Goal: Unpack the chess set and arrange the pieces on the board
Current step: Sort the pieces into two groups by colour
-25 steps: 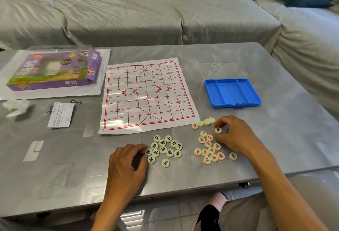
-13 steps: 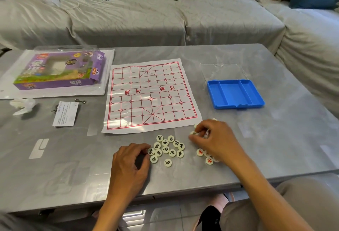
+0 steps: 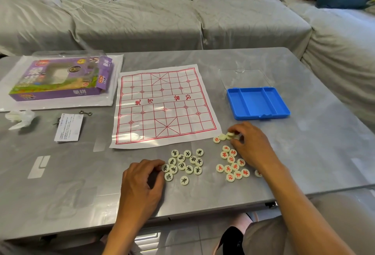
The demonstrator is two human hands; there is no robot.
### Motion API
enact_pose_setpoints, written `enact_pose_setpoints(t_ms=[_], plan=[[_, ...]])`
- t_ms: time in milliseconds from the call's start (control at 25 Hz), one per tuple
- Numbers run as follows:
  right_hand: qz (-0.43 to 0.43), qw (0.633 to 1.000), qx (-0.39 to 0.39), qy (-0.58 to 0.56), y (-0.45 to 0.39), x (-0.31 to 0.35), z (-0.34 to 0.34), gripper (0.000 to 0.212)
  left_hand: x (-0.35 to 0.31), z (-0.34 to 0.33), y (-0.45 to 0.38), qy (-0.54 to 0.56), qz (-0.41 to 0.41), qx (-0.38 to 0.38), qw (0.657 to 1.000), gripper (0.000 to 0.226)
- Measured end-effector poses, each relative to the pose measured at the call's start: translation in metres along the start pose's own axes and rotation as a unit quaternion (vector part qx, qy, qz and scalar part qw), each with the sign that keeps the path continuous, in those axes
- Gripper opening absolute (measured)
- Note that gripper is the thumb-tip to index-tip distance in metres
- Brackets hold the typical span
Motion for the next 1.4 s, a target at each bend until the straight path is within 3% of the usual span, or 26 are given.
enact_pose_setpoints(t_ms=[280, 360, 480, 600, 720, 880, 1080, 1400], plan=[[-0.065, 0.997, -0.033, -0.040, -0.001, -0.023, 0.006, 0.014, -0.001, 0.001, 0.000, 0.006, 0.003, -0.001, 1.000, 0.034], [-0.067, 0.996, -0.033, -0.052, 0.000, -0.023, 0.006, 0.020, 0.000, 0.001, 0.000, 0.003, 0.003, -0.001, 1.000, 0.035], [-0.002, 1.000, 0.004, -0.005, -0.001, -0.005, -0.001, 0.040, 0.000, 0.001, 0.000, 0.004, 0.003, -0.001, 1.000, 0.035], [0.041, 0.998, 0.016, 0.046, -0.002, 0.008, -0.005, 0.034, -0.001, 0.001, 0.000, 0.004, 0.001, -0.001, 1.000, 0.034], [0.011, 1.000, 0.001, 0.029, -0.004, 0.000, -0.002, 0.031, 0.000, 0.001, 0.000, 0.007, 0.006, -0.001, 1.000, 0.035], [-0.044, 0.998, 0.054, -0.007, 0.001, -0.018, 0.002, 0.050, 0.001, 0.000, 0.000, 0.009, 0.006, 0.000, 1.000, 0.035], [-0.082, 0.996, -0.002, -0.044, 0.004, -0.035, 0.015, 0.018, 0.000, 0.000, 0.000, 0.007, 0.003, 0.001, 1.000, 0.033], [-0.134, 0.985, -0.030, -0.108, 0.000, -0.051, 0.016, 0.016, 0.001, 0.000, 0.000, 0.008, 0.007, 0.001, 1.000, 0.034]])
Point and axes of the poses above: each hand's wrist, its own y-axis away from the middle knuckle, its own z-axis out of the back of the hand, x = y × z, the point moved 10 cm from there along -y, towards the middle knuckle, and after that the axes turned 4 degrees about y, right-handed, at the moved point
